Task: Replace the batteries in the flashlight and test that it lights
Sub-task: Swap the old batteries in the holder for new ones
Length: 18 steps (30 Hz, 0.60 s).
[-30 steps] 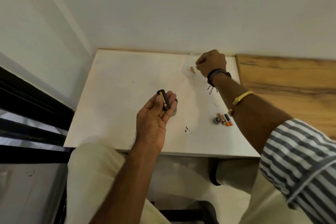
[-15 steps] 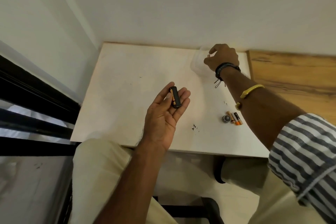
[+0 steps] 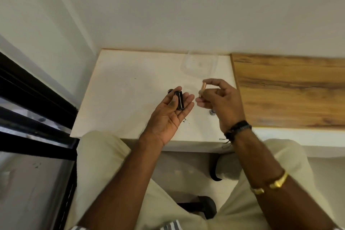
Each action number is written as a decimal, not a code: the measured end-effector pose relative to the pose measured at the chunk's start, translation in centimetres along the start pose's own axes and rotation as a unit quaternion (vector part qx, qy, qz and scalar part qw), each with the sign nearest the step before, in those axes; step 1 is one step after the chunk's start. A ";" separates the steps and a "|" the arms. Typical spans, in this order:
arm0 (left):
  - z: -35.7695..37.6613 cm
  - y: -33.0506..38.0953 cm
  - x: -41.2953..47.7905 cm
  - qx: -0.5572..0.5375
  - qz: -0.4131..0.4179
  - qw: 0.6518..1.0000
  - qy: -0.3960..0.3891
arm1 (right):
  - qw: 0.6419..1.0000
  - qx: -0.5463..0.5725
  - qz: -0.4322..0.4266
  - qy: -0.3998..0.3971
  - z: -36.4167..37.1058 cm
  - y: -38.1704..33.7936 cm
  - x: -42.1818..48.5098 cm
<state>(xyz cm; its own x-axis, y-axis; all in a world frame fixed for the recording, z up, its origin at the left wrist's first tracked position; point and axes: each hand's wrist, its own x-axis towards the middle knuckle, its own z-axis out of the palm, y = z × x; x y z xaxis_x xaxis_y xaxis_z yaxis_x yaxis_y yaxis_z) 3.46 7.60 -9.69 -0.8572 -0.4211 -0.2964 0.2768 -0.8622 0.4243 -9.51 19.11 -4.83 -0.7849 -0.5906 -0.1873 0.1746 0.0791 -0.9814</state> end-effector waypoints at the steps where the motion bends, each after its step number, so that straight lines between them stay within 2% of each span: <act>1: 0.0 -0.3 -0.1 0.006 -0.005 1.000 0.002 | 1.000 0.014 -0.001 -0.005 -0.2 0.2 -1.3; 10: 0.6 -2.6 -0.8 0.091 -0.036 0.995 -0.003 | 0.998 0.044 -0.030 -0.015 -1.4 1.0 -5.3; 18: 0.4 -3.2 -0.9 0.092 -0.049 0.994 -0.020 | 0.997 0.006 -0.060 -0.039 -2.0 1.5 -4.8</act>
<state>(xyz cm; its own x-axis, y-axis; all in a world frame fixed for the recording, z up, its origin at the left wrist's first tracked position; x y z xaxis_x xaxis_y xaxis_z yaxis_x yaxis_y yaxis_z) 3.16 10.84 -10.42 -0.8938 -0.3223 -0.3120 0.1096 -0.8313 0.5449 -6.68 23.68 -5.51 -0.7520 -0.6560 -0.0639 0.0893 -0.0053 -0.9960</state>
